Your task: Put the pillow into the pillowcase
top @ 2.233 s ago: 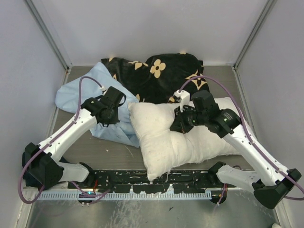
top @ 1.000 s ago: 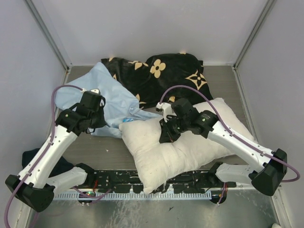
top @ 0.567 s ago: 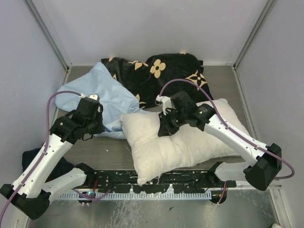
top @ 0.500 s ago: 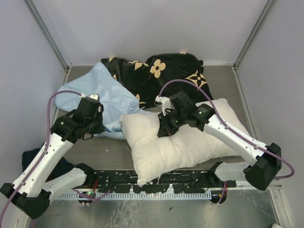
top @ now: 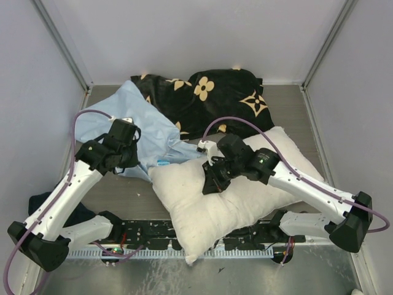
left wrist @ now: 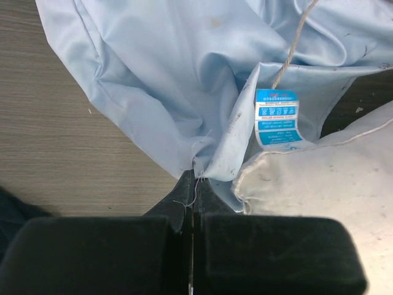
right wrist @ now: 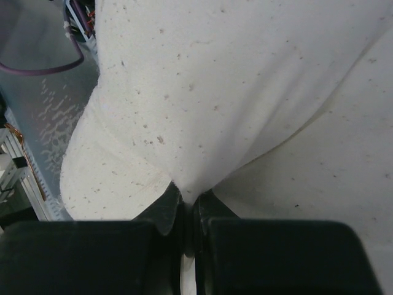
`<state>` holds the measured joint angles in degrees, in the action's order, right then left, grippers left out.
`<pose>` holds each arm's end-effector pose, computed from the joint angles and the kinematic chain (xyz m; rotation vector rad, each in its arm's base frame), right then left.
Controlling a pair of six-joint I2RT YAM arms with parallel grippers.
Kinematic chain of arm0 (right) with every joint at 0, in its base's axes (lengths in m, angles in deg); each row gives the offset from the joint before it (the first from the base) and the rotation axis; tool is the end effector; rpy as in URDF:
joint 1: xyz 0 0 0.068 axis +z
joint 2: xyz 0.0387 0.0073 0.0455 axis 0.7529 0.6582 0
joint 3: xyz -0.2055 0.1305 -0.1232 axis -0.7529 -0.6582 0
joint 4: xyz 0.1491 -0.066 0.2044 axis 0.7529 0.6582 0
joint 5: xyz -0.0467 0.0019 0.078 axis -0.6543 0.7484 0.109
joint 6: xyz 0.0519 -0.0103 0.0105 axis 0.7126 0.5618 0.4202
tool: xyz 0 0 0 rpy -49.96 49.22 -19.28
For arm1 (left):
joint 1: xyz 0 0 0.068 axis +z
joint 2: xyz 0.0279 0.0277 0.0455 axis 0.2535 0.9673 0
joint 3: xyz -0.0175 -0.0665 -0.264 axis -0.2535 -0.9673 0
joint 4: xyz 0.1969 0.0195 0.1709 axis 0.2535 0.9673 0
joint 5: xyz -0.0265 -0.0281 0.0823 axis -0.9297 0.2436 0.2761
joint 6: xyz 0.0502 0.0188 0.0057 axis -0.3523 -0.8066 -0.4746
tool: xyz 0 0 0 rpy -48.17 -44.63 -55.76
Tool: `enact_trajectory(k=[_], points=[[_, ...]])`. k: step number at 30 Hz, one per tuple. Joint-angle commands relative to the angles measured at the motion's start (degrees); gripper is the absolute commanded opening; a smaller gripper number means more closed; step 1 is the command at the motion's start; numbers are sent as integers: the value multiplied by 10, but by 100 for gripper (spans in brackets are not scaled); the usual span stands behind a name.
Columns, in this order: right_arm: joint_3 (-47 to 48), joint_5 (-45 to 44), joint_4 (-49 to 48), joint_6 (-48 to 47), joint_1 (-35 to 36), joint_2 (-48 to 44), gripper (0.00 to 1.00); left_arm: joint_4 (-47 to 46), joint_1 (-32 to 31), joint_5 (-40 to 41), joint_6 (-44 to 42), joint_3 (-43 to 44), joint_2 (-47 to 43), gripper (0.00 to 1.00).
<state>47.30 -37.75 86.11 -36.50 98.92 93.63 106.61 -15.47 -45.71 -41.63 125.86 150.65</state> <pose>0.1360 0.1880 0.3091 -1.0384 2.3680 1.0402 0.1680 -0.0872 0.3297 -0.0830 2.5246 -0.0850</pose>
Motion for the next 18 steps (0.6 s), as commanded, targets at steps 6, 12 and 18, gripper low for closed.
enact_trajectory(k=[6, 12, 18], points=[[-3, 22, -110, 25, 16, 41, 1, -24, -9, -29, -9, 17, -30, 0], [46, 34, -147, 29, 14, 113, 1, -31, -16, -57, -18, -15, -85, 0], [88, 13, -151, 33, -14, 158, 1, -14, -17, -83, -27, -28, -102, 0]])
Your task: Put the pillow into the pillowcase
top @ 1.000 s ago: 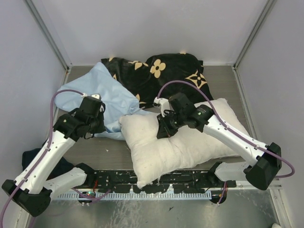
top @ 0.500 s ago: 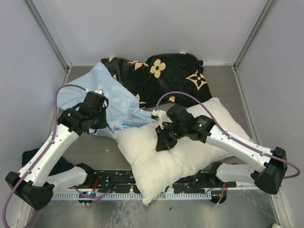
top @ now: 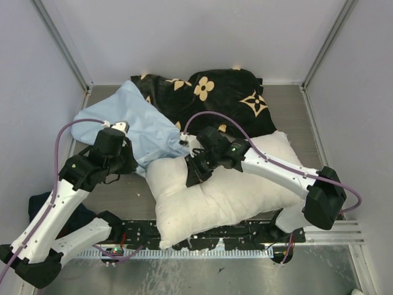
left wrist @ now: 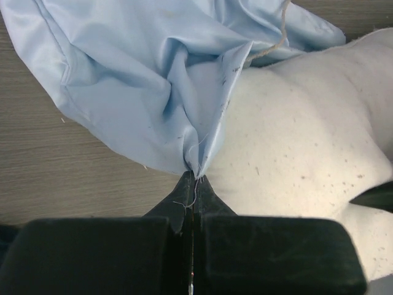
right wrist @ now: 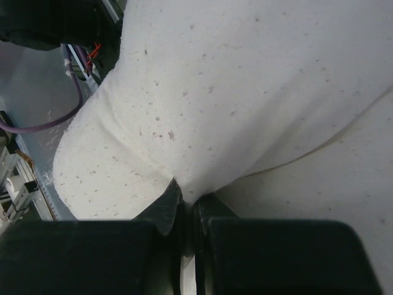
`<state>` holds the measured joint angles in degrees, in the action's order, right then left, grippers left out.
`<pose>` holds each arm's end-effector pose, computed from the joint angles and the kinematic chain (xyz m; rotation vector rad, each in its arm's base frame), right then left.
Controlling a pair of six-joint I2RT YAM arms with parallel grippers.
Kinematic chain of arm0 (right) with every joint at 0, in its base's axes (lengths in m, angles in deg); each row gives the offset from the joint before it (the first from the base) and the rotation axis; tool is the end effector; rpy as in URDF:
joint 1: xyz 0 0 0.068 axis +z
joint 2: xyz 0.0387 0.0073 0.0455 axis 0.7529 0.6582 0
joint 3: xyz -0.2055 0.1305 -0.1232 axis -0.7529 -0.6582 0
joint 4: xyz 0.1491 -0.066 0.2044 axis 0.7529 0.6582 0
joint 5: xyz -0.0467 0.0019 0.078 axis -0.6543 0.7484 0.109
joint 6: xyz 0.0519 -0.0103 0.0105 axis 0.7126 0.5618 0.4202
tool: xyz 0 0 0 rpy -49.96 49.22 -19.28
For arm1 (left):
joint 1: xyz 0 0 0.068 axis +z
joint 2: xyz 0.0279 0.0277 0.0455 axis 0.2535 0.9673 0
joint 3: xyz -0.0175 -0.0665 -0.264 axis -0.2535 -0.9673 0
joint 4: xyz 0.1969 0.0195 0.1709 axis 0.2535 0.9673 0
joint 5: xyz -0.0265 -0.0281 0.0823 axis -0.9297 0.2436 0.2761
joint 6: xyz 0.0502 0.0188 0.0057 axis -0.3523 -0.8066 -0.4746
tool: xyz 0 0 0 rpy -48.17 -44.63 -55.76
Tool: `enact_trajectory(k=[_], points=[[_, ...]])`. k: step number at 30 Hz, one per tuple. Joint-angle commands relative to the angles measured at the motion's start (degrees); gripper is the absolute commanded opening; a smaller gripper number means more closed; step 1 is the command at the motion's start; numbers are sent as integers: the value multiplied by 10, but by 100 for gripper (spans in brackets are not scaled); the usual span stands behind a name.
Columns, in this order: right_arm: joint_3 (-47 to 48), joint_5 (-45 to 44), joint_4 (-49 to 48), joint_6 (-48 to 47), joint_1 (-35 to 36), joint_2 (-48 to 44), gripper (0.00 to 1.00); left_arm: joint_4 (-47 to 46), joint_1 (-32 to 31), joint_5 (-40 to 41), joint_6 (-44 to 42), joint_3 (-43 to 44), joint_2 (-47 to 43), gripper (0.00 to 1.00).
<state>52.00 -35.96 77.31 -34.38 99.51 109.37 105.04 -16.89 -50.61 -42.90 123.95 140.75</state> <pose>0.1762 0.2425 0.2787 -1.0301 2.4337 1.0798 0.1336 -0.0750 0.3471 -0.0114 2.4096 -0.2843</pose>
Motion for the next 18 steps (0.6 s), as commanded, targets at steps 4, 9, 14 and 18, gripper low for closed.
enact_trajectory(k=[4, 9, 14, 18], points=[[47, -25, -74, 35, -73, -19, 1, 5, -5, -35, -9, -27, -24, 0], [61, -61, -46, 34, -103, -50, 1, 11, -5, -44, -11, -33, -27, 0], [45, -70, -35, 38, -109, -42, 1, 10, -6, -52, -8, -25, -27, 0], [41, -14, -54, 40, -104, -20, 1, 11, -6, -44, -9, -22, -27, 0]])
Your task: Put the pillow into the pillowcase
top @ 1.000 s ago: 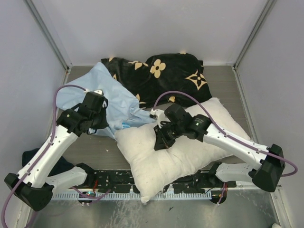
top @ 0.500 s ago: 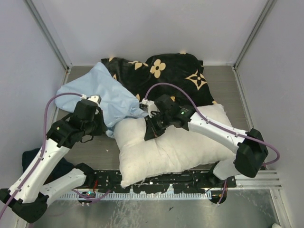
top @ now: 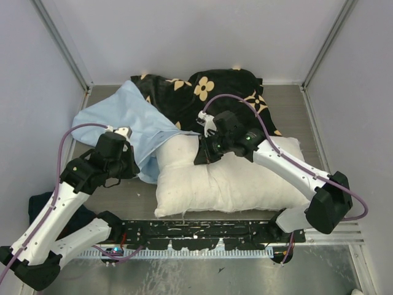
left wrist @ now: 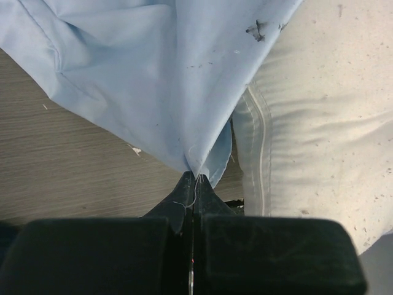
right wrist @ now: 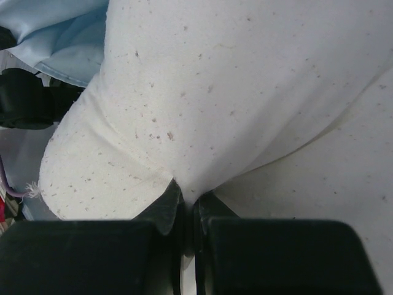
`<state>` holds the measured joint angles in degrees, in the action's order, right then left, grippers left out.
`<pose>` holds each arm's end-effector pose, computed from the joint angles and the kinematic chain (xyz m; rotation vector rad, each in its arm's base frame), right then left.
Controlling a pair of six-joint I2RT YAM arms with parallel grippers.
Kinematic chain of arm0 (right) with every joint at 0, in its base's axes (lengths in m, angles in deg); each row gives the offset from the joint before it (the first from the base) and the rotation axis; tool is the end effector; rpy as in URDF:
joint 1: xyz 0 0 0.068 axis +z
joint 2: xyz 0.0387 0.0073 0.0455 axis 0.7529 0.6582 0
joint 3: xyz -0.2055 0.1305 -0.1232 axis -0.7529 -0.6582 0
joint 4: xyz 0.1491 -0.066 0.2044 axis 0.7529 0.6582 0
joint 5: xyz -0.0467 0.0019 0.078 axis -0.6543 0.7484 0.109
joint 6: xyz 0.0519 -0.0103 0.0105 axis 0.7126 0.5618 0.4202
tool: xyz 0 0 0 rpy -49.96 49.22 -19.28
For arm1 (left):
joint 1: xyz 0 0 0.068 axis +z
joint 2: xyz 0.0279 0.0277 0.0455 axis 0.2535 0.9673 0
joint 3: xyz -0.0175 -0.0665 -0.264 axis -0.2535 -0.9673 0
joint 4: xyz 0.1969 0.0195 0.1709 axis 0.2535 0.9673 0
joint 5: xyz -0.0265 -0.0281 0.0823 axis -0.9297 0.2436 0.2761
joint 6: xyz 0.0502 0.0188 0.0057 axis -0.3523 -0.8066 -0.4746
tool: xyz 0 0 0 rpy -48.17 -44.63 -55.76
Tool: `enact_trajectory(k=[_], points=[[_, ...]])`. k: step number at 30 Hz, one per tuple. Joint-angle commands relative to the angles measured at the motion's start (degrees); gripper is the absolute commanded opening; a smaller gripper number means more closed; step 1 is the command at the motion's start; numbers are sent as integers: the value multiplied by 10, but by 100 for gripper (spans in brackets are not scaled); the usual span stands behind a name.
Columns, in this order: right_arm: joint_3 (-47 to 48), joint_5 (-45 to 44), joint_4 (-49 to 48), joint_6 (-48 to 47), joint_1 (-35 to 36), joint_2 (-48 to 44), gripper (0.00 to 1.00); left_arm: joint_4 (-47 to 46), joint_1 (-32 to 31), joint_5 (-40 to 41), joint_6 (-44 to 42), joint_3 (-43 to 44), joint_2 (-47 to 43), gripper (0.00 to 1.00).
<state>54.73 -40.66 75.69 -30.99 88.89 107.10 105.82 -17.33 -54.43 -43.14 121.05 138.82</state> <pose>0.2195 0.2038 0.3062 -0.6789 2.3869 0.9748 0.1256 -0.0742 0.3351 0.0369 2.4603 -0.3418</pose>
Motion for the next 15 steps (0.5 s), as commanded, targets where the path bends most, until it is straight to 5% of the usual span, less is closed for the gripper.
enact_trajectory(k=[1, 15], points=[[17, 34, -37, 3, 7, 9, 1, 4, -2, -2, -7, 9, -6, 0], [20, 104, -38, -23, 72, 79, 1, 6, -2, 6, -11, 59, 2, 0]])
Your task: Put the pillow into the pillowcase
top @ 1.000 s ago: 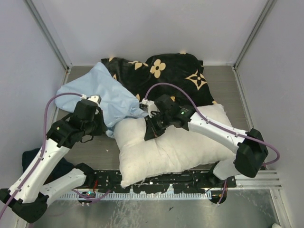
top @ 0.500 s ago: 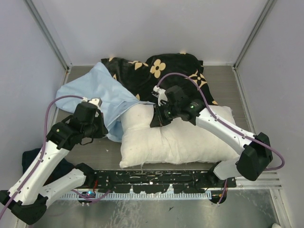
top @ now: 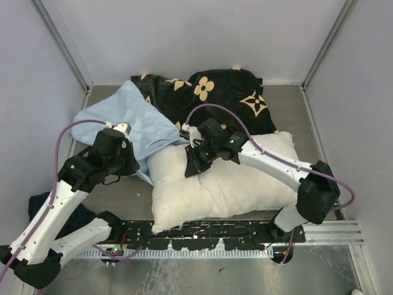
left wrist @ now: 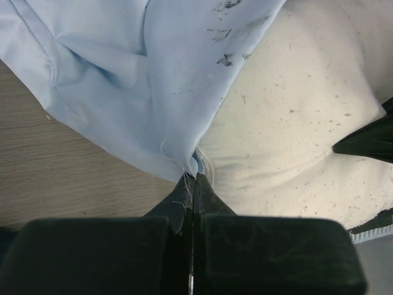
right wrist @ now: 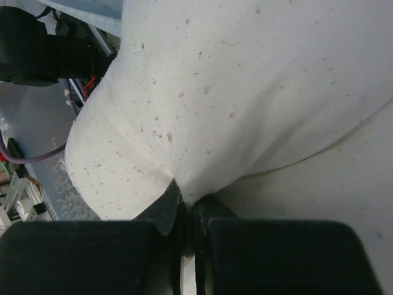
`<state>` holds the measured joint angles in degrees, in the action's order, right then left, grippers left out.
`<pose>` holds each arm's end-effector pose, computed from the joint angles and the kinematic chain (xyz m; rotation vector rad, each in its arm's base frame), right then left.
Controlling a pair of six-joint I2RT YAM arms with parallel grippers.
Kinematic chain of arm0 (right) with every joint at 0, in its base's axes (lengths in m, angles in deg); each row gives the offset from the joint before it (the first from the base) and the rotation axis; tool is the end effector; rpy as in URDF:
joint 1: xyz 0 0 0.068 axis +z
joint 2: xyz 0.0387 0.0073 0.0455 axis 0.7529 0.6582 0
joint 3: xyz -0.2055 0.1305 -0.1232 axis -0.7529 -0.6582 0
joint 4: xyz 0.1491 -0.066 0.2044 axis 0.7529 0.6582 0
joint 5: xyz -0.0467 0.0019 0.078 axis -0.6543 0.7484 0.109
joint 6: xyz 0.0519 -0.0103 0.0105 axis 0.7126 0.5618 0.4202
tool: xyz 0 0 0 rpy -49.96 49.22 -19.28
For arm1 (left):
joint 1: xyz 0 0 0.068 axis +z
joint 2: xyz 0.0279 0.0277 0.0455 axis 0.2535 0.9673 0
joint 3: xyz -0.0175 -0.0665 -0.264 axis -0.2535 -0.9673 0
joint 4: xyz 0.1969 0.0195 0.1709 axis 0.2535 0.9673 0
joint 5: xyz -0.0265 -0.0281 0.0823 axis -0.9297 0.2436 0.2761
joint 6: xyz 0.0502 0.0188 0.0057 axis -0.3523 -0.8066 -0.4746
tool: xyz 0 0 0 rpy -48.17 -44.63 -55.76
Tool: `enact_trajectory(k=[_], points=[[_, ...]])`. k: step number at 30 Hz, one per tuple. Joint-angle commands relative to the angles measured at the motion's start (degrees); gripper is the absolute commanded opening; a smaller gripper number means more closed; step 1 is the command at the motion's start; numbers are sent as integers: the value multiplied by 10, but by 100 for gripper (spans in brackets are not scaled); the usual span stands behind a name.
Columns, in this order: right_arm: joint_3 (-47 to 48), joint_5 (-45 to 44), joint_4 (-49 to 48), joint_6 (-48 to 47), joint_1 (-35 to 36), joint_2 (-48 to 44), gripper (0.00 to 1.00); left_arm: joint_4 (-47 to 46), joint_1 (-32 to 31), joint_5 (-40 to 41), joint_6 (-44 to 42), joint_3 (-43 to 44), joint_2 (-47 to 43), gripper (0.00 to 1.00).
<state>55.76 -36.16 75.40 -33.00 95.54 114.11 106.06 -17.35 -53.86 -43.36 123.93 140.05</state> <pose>0.2083 0.2462 0.2778 -0.9093 2.4498 1.0664 0.1285 -0.0756 0.3471 0.0352 2.4337 -0.3432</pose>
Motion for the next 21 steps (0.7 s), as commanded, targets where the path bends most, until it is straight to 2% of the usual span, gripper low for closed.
enact_trajectory(k=[1, 3, 7, 14, 21], points=[[13, 74, -41, -2, 5, 17, 1, 4, -1, -1, -9, 30, -13, 0], [27, 101, -35, -4, 11, 37, 1, 8, -1, 1, -11, 29, -15, 0], [50, 99, -32, -5, 45, 85, 1, 9, -1, -4, -9, 32, -16, 0], [98, 102, -52, 14, 49, 163, 1, 12, -2, -25, -16, 54, -19, 0], [162, 52, -22, 25, 0, 205, 1, 3, -1, -63, -17, 37, -41, 0]])
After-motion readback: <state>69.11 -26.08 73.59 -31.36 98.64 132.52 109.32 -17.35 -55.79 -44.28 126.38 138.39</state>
